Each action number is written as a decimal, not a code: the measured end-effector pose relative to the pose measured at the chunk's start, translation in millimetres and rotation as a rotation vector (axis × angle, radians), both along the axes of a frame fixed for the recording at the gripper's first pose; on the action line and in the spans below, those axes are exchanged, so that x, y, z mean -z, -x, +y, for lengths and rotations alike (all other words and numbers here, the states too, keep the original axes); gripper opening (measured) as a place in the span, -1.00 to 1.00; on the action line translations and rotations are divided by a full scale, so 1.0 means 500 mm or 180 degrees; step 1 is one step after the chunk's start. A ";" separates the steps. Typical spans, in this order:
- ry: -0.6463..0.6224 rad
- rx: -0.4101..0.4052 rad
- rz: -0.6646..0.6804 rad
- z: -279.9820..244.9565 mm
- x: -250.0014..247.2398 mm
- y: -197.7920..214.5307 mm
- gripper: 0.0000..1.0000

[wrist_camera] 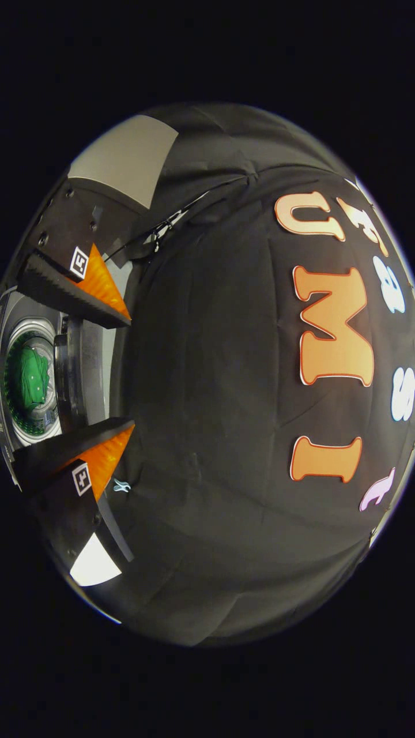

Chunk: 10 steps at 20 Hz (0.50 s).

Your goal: Put the clothes into the washing machine and then close the washing machine lid.

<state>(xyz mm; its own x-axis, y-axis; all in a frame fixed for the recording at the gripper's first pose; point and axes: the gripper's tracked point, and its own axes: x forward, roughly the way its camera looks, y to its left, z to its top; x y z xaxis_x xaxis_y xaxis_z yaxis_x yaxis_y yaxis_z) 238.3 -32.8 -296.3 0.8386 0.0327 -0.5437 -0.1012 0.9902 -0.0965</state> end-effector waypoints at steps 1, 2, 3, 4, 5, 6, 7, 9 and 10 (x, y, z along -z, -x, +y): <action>0.0001 0.0002 0.0008 -0.001 0.001 0.009 0.99; 0.0004 0.0001 0.0017 -0.001 0.003 0.018 0.99; 0.0008 -0.0001 0.0031 -0.002 0.006 0.028 0.99; 0.0005 0.0001 0.0048 -0.004 0.007 0.039 0.99; 0.0004 0.0002 0.0063 -0.005 0.011 0.051 0.99; 0.0004 0.0004 0.0073 -0.007 0.011 0.061 0.99; 0.0005 0.0010 0.0080 -0.008 0.014 0.071 0.99; 0.0019 0.0017 0.0111 -0.010 0.022 0.088 0.99; 0.0016 0.0025 0.0115 -0.011 0.023 0.097 0.99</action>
